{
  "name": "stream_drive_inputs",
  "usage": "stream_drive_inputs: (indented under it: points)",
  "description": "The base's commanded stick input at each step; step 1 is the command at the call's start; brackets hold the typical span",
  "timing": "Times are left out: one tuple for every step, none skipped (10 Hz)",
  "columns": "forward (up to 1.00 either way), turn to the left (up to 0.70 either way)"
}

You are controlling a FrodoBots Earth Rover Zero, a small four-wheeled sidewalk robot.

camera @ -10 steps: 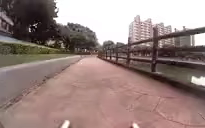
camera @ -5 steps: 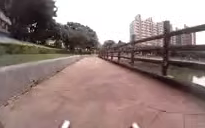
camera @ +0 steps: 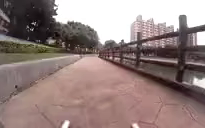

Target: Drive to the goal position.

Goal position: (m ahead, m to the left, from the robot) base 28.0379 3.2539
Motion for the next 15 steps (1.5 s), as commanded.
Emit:
stream_drive_inputs:
  points:
    - [1.00, 0.00]
    - [1.00, 0.00]
    - [1.00, 0.00]
    - [1.00, 0.00]
    - [1.00, 0.00]
    - [1.00, 0.00]
    - [1.00, 0.00]
    - [1.00, 0.00]
    - [1.00, 0.00]
    - [1.00, 0.00]
    - [1.00, 0.00]
    - [1.00, 0.00]
    - [1.00, 0.00]
    - [1.00, 0.00]
    - [1.00, 0.00]
